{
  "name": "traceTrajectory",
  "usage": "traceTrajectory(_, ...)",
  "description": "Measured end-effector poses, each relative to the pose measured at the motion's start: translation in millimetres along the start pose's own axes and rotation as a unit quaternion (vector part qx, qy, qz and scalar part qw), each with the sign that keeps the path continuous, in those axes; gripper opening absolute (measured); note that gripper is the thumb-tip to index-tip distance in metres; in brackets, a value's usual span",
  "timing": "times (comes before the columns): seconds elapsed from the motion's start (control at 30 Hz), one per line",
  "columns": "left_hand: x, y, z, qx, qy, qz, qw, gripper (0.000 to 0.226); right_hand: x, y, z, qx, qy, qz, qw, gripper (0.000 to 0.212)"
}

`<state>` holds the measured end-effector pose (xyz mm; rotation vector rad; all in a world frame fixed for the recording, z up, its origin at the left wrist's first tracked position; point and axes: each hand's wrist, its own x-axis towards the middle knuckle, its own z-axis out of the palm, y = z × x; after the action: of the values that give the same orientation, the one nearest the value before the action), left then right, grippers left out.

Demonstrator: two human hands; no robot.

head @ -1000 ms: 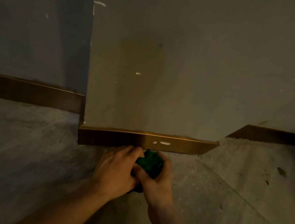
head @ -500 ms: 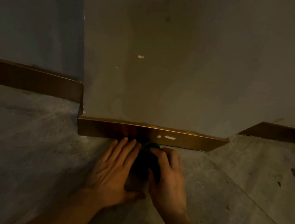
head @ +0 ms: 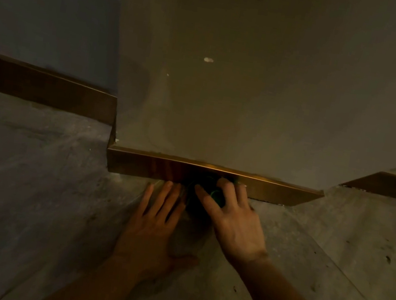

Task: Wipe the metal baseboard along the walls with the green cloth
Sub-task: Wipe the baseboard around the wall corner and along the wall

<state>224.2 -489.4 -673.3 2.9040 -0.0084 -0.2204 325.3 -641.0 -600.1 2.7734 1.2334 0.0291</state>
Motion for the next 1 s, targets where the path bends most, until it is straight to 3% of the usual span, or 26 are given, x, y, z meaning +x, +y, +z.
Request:
traceTrajectory(0.2,-1.5,-0.4,-3.3,-0.009,0.004,0.002,1.000,0.119,13.1,-4.0,-3.0,-0.035,0.010,0.004,0.999,0.062)
traceTrajectory(0.4,-1.2,-1.3,3.0,-0.039,0.031,0.016,0.999,0.116,13.5,-2.2,-0.2,-0.040,0.021,0.027,0.999,0.052)
traceTrajectory(1.0,1.7,-3.7,10.1,-0.065,0.048,0.018,0.997,0.120,-9.4,31.5,-1.8,-0.025,0.018,0.146,0.989,0.055)
